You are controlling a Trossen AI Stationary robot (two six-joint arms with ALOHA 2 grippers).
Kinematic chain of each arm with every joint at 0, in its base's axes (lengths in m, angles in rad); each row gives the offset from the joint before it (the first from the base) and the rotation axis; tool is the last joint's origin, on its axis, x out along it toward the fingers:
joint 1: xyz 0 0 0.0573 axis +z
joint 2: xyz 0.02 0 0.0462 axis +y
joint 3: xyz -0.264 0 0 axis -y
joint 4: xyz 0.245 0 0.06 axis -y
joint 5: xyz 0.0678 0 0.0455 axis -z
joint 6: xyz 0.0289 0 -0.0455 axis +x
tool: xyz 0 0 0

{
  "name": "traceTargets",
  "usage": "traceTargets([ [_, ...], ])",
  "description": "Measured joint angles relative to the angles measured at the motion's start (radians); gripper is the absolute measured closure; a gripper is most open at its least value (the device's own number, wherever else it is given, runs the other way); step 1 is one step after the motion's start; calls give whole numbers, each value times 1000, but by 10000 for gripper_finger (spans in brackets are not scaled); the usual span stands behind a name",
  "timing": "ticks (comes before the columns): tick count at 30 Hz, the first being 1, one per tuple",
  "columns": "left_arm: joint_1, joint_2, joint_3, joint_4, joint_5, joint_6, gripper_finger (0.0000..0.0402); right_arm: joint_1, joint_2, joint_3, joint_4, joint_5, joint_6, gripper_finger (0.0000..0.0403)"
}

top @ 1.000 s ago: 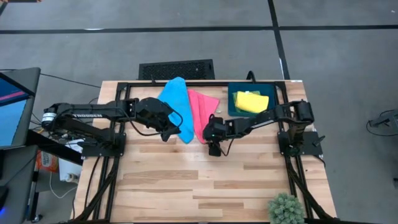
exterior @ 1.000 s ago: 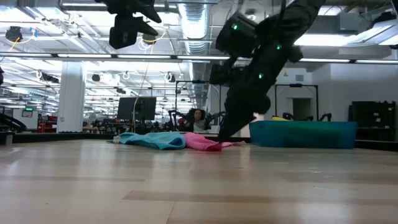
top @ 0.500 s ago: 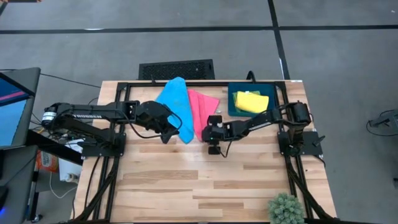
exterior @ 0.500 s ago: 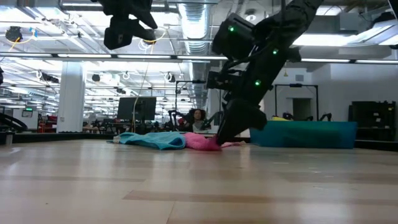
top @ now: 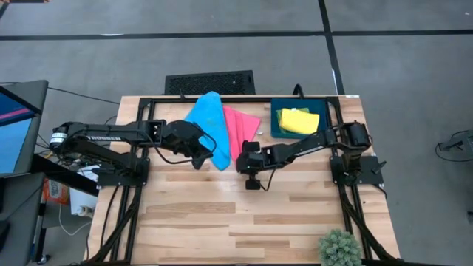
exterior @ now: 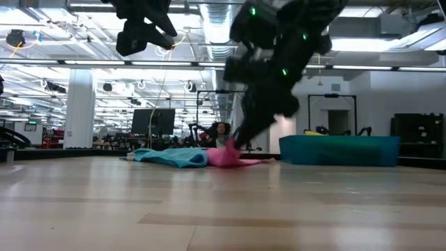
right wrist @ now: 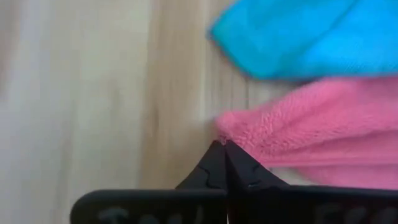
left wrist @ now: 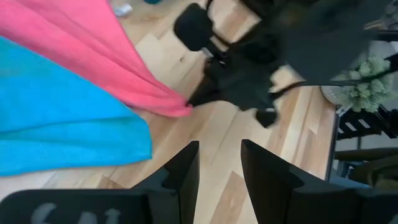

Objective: Fold microfiber towels
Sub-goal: Fold the pink microfiber towel

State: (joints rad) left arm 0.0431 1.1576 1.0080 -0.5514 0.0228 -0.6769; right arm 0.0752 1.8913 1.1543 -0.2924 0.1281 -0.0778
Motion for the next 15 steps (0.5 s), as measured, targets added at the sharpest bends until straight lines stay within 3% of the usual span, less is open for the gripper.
traceTargets([
  [6, -38, 1, -53, 36, -20, -41, 291, 31, -86, 48, -49, 1, 104, 400],
  [10, -80, 9, -104, 93, -90, -76, 291, 29, -173, 64, -99, 21, 169, 401],
  [15, -126, 7, -186, 320, -205, -89, 291, 4, -253, 73, -108, 56, 260, 401],
])
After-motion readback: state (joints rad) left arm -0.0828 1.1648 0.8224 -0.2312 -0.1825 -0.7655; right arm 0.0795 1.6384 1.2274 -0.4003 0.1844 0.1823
